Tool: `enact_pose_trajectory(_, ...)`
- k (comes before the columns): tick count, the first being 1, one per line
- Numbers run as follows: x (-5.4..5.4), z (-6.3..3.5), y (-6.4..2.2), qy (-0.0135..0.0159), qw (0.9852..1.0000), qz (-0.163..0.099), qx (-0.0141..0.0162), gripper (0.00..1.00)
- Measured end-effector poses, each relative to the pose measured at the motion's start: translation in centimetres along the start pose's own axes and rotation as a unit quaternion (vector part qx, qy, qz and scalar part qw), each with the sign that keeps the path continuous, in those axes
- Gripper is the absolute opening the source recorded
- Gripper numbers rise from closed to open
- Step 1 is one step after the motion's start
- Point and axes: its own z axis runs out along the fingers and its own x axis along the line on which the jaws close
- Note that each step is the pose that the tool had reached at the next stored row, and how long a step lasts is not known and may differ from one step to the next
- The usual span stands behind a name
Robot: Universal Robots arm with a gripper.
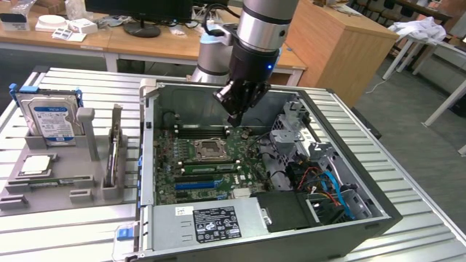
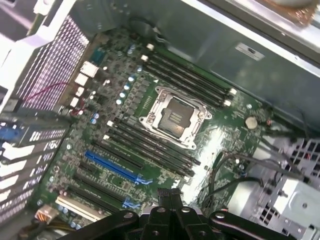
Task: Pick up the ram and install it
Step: 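Press down the ram until it locks into place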
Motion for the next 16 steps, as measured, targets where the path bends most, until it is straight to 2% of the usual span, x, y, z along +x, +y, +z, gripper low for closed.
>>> enact_pose_trajectory(2, 0.00, 0.00, 0.00, -0.0003, 0.9999, 0.010, 0.0003, 0.11)
enact_pose_trajectory(6, 0.00, 0.01, 0.00, -0.0001, 0.9999, 0.011, 0.0001, 0.11)
enact_pose_trajectory(8, 0.00, 0.01, 0.01, 0.0012, 0.9999, 0.011, -0.0018, 0.11)
enact_pose_trajectory(9, 0.00, 0.01, 0.01, 0.0032, 0.9999, 0.012, -0.0036, 0.11)
enact_pose_trajectory(10, 0.00, 0.00, 0.00, 0.0065, 0.9999, 0.012, -0.0056, 0.11)
enact_pose_trajectory(11, 0.00, 0.00, 0.00, 0.0104, 0.9998, 0.013, -0.0077, 0.11)
enact_pose_trajectory(13, 0.00, 0.00, 0.00, 0.0201, 0.9996, 0.015, -0.0124, 0.11)
enact_pose_trajectory(14, 0.00, 0.00, 0.00, 0.0231, 0.9995, 0.016, -0.0139, 0.11)
enact_pose_trajectory(16, 0.01, 0.00, 0.00, 0.0232, 0.9995, 0.017, -0.0139, 0.11)
